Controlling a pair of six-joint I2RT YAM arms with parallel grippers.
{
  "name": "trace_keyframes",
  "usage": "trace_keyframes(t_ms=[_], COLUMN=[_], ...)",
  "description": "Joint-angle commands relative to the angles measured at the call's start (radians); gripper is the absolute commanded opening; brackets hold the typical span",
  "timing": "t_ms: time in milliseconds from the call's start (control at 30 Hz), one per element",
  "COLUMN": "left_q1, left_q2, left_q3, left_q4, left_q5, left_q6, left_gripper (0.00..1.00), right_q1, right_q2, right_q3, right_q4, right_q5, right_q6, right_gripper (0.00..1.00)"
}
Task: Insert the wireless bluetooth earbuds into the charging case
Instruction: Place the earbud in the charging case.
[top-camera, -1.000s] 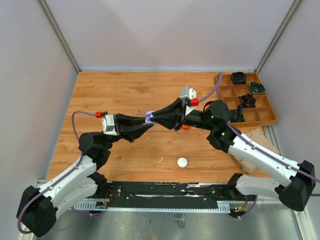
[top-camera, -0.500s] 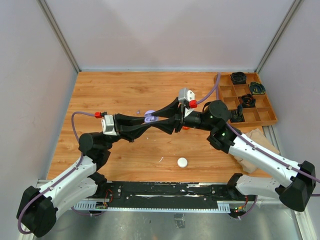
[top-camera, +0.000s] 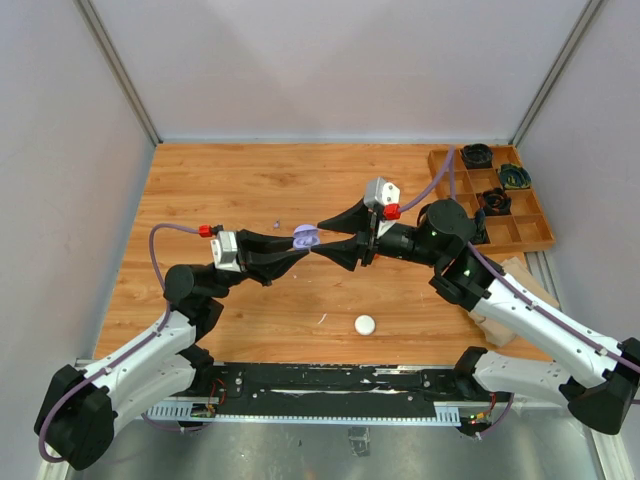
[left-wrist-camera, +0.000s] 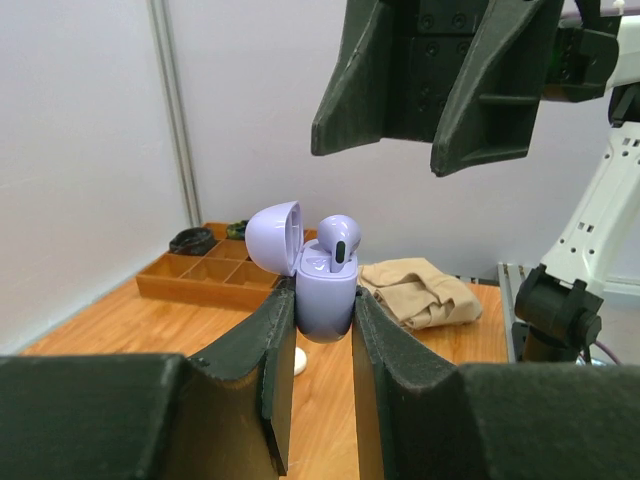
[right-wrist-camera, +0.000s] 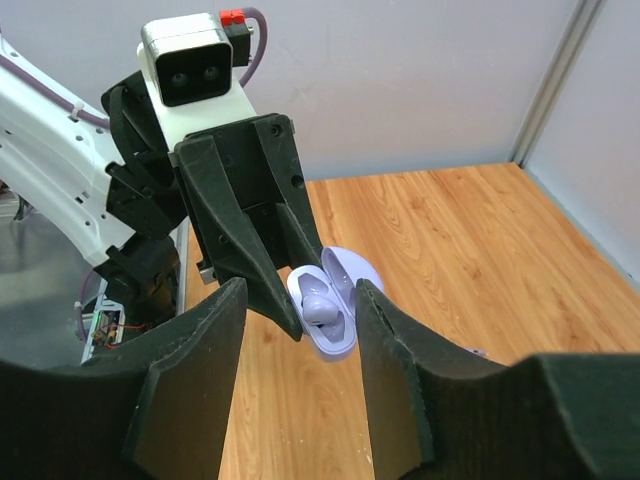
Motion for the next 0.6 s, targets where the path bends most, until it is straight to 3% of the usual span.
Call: trace_keyframes(t_ms=[0,567], left_q1=[0.003,0.001], left_q2=[0.009,0.023], left_q3=[-0.004,0.003], left_q4=[0.025,0.025], left_q5=[-0.002,0.01], left_q6=[0.034,0.044], left_gripper=[0.0,0.0], right_q1=[0.012,0.012], right_q2=[-0.036,0.014], right_q3=[0.04,0.025], right_q4=[-0.082,-0.087], right_q5=[0.066,-0.014], right_q6=[-0.041,-0.008], right_gripper=[0.48,0.31])
